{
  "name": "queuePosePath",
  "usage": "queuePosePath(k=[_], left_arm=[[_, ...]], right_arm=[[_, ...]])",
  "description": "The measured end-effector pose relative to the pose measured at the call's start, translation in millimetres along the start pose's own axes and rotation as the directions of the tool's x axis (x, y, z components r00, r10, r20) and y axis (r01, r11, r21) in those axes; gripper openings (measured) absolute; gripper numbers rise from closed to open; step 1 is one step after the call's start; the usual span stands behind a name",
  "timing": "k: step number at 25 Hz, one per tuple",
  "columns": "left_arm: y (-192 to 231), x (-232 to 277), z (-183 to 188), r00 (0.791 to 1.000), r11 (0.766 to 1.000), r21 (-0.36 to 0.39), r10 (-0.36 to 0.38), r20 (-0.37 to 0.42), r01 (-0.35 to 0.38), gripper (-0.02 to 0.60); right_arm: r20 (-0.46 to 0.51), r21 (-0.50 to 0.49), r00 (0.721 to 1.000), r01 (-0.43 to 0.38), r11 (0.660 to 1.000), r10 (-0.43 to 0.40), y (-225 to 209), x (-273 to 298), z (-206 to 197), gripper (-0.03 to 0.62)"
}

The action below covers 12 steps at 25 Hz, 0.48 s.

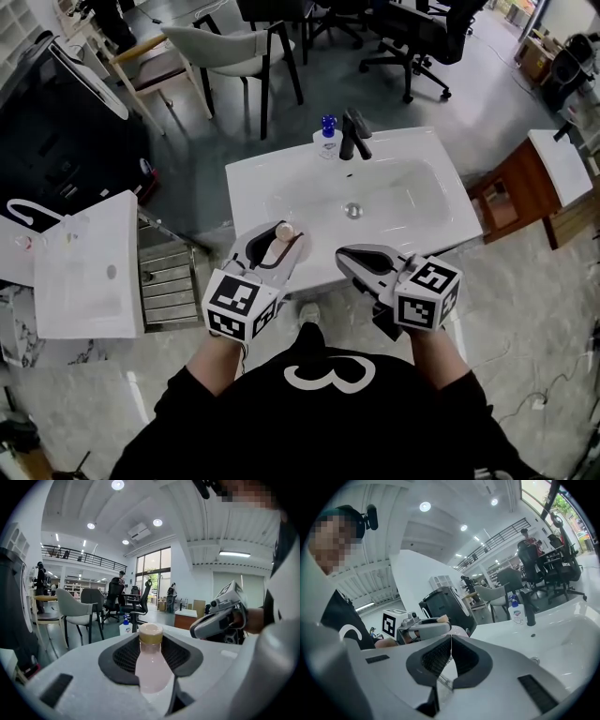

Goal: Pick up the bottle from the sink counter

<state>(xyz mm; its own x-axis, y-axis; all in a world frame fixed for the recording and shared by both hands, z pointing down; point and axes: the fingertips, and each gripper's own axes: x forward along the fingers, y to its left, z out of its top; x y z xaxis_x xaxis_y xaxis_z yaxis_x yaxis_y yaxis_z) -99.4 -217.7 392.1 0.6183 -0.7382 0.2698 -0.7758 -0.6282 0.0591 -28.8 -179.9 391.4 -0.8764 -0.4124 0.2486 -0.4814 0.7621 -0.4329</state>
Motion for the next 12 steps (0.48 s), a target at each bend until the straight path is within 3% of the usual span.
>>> queuePosePath(k=[12], left_arm=[[-86.9,-53.9,3.3,0.998,0.998,0.018,-0.054,0.025,0.053,0.149]], right_arm=[[0.028,-0.059,1.000,-0.007,0.998,0.008,55.7,-56.6,-19.1,0.014]])
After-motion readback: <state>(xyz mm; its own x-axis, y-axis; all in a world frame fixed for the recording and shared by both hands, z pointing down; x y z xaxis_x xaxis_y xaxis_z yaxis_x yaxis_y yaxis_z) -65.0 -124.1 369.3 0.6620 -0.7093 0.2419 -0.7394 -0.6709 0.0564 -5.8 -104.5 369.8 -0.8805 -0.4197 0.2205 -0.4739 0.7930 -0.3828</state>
